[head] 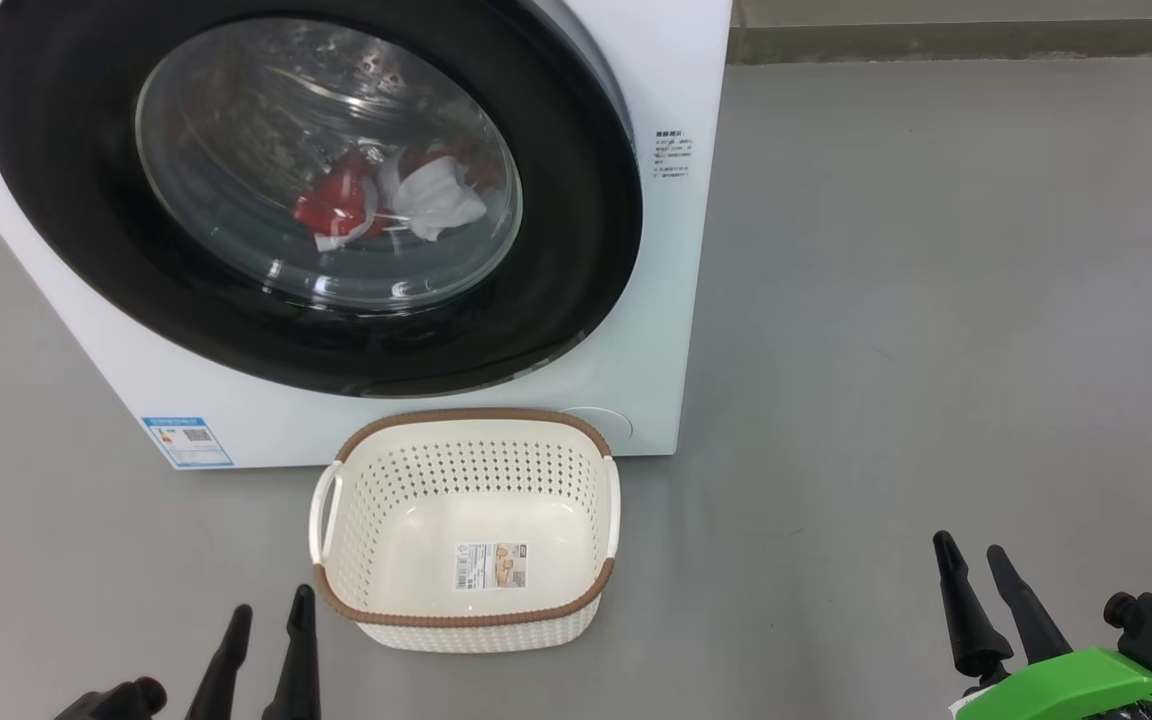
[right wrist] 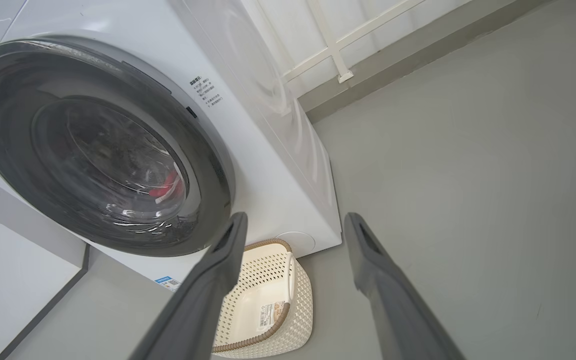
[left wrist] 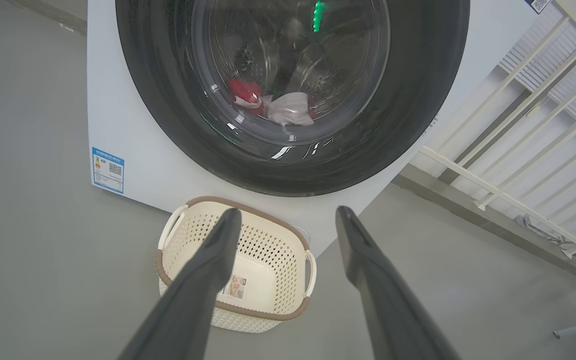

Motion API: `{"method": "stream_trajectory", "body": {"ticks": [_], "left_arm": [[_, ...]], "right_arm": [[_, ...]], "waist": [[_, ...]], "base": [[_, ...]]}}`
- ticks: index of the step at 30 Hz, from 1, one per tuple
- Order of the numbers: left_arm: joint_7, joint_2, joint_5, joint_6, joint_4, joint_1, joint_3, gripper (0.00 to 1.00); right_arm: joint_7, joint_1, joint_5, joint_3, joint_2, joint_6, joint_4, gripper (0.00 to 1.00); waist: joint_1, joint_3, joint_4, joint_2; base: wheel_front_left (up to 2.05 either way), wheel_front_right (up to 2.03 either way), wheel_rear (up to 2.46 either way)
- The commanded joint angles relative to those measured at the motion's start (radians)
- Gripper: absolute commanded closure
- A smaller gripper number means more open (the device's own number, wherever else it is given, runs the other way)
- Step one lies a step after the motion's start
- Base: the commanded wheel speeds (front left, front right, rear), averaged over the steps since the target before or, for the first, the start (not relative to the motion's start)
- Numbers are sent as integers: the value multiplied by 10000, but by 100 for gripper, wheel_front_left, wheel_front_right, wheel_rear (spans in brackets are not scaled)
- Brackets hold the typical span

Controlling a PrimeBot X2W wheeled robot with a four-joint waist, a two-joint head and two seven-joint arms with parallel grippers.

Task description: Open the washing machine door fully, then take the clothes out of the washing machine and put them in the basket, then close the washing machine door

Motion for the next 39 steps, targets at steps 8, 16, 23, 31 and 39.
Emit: {"method": "stream_trajectory", "body": {"ticks": [8,16,23,31,39], "left_arm": [[-343,238,1206,153,-492,43,134,0],[-579,271,2188,252,-583,119,95,0],[-785,326,3020,292,-657,153,139,0],[-1020,348,4008,324,-727,244,119,0],[-1257,360,5019,349,-738,342,95,0]], "right_arm": [[-367,57,-1057,107,-96,4,-405,0],[-602,153,-2016,32,-91,5,-598,0],[-808,240,-2775,-35,-120,5,-714,0],[-1042,471,-3652,-209,-64,5,-845,0],[-1279,676,-4594,-273,-12,6,-969,0]], "waist": [[-1,8,17,0],[-1,15,35,0],[-1,-2,47,0],[-1,6,79,0],[-1,26,56,0]], "base": [[0,0,0],[0,0,0],[0,0,0],[0,0,0],[0,0,0]]}}
